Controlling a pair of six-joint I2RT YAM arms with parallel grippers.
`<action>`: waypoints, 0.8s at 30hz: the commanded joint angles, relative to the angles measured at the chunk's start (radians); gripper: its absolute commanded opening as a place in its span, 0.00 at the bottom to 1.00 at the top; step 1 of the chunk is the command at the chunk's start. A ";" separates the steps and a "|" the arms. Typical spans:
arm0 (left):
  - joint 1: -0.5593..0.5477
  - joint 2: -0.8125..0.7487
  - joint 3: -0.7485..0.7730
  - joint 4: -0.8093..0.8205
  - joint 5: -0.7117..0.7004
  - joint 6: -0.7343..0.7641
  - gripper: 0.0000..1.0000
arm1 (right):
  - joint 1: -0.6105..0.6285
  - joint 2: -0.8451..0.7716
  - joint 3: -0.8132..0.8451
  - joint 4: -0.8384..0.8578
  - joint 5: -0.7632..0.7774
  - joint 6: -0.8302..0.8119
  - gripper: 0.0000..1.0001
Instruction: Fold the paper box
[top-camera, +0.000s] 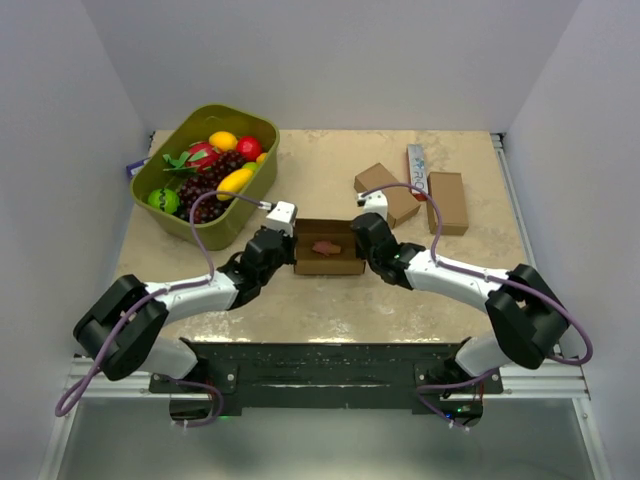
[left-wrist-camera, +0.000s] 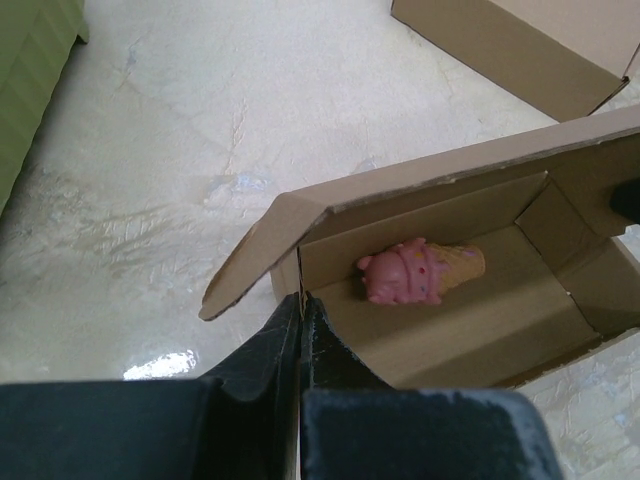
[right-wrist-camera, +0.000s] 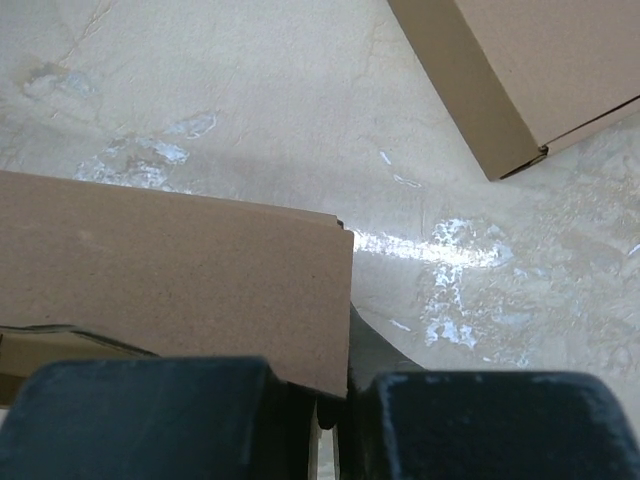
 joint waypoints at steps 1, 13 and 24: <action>-0.072 0.030 -0.001 -0.002 0.045 -0.071 0.00 | 0.050 -0.022 -0.036 0.038 -0.039 0.057 0.04; -0.092 0.001 -0.016 0.052 0.052 -0.143 0.00 | 0.099 -0.004 -0.065 0.046 0.010 0.097 0.04; -0.104 0.021 -0.044 0.075 0.062 -0.172 0.00 | 0.123 0.013 -0.053 0.035 0.043 0.105 0.04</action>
